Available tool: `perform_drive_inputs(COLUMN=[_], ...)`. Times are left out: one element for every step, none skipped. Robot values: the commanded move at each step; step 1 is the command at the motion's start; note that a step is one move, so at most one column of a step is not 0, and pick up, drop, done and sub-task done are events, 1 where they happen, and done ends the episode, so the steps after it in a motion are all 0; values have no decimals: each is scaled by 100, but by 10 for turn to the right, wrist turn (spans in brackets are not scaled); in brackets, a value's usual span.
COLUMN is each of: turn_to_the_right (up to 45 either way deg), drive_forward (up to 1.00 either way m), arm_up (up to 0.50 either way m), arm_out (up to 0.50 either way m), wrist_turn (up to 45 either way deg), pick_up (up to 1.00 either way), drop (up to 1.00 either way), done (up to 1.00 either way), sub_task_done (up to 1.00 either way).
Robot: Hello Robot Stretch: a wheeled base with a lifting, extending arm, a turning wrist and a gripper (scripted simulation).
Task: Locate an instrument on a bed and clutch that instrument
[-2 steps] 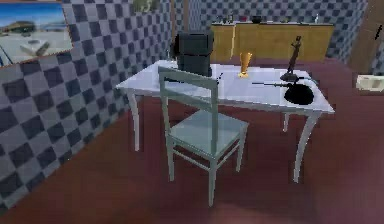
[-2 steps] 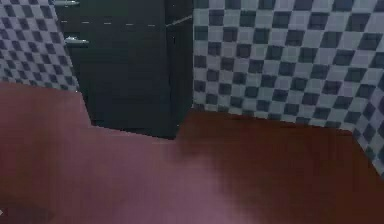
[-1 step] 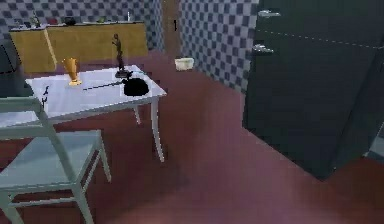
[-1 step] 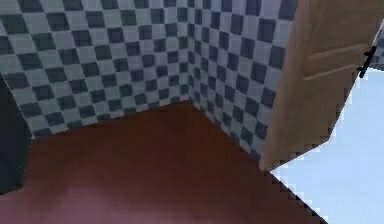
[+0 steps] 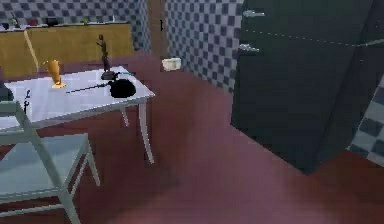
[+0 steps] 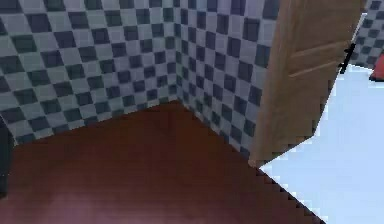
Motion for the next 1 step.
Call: perform_drive_inputs(turn_to_the_right=[0], drive_forward=[100], arm_up=[0], arm_out=[0], wrist_turn=[0], pick_up=[0], drop=[0], done=[0], sub_task_done=[0])
